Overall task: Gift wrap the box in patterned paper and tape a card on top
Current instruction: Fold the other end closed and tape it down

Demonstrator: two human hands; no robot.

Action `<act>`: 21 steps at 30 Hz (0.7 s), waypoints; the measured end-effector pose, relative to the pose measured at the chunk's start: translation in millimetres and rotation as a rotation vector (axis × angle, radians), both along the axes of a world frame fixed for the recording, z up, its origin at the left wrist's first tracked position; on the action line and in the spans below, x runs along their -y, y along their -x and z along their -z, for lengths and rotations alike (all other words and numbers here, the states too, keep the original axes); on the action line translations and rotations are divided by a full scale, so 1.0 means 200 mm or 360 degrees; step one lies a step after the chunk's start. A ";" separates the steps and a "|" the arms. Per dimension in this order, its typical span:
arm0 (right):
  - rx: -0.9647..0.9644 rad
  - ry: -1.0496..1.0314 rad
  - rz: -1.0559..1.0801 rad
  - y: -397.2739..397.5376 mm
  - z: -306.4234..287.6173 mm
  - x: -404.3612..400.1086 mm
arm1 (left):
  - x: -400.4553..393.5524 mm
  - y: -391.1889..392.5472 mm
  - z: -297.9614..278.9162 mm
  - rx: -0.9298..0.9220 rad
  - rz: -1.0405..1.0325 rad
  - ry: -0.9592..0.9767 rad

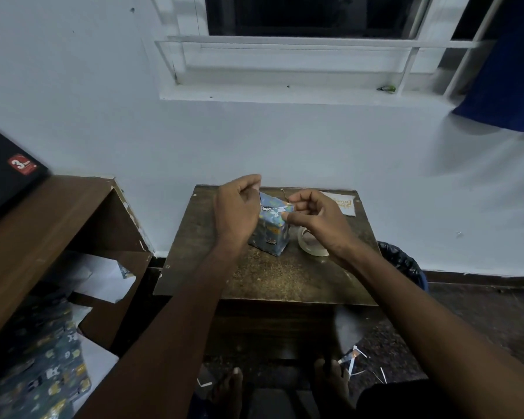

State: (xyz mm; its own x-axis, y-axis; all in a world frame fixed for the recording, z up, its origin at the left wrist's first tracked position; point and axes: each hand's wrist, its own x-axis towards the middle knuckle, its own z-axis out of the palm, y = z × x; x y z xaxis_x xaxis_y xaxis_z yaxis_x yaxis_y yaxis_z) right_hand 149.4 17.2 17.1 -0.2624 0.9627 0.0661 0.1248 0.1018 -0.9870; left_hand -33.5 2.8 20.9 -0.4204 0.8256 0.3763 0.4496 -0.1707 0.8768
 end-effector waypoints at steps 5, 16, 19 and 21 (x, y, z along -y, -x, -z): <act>-0.0014 -0.0026 -0.0015 0.01 0.00 -0.01 | -0.05 -0.03 -0.08 -0.0594 0.0380 -0.0279; 0.1600 -0.0403 -0.0340 -0.25 0.07 -0.14 | -0.12 -0.13 -0.05 -0.0240 0.0648 -0.0008; 0.1945 -0.0410 -0.0394 -0.25 0.15 -0.12 | -0.14 -0.13 -0.06 -0.0142 0.0639 0.0030; 0.1902 -0.0465 -0.0317 -0.26 0.15 -0.12 | -0.14 -0.14 -0.06 -0.0142 0.0630 0.0047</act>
